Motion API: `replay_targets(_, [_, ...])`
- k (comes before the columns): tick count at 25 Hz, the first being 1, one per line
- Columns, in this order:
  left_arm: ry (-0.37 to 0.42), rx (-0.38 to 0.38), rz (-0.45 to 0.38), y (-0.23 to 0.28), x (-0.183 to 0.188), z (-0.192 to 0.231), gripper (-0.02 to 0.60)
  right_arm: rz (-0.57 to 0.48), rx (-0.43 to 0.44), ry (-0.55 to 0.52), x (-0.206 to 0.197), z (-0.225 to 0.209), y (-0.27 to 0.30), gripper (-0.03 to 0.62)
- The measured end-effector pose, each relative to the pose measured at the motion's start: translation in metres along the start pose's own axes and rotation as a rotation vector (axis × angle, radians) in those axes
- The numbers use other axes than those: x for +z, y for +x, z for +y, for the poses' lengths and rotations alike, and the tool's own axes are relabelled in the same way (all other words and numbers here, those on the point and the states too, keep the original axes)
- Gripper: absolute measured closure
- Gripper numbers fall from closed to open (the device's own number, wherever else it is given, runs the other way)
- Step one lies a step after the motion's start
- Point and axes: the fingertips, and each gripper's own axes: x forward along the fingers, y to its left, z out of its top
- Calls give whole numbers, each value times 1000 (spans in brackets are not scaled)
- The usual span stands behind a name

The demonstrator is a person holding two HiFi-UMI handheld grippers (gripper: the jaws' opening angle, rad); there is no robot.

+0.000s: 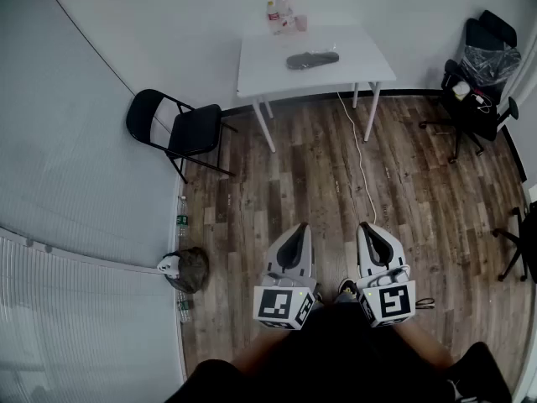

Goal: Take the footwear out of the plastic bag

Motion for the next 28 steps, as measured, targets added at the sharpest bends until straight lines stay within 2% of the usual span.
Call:
replay_targets(3, [10, 11, -14, 6, 0, 10, 563, -20, -2, -23, -1, -7, 10, 577])
replay_targets(11, [13, 16, -12, 12, 2, 34, 563, -41, -35, 2, 2, -6, 26, 577])
replay_targets(15, [42, 24, -17, 12, 7, 47, 563, -73, -36, -18, 8, -7, 30, 577])
replay_targets(18, [70, 34, -20, 10, 5, 58, 563, -73, -39, -12, 5, -9, 33, 577])
replay_targets(24, [52, 48, -6, 16, 0, 81, 563, -63, -46, -1, 1, -9, 50, 577])
replay_targets(28, [68, 55, -7, 37, 0, 94, 563, -71, -49, -1, 0, -17, 73, 577])
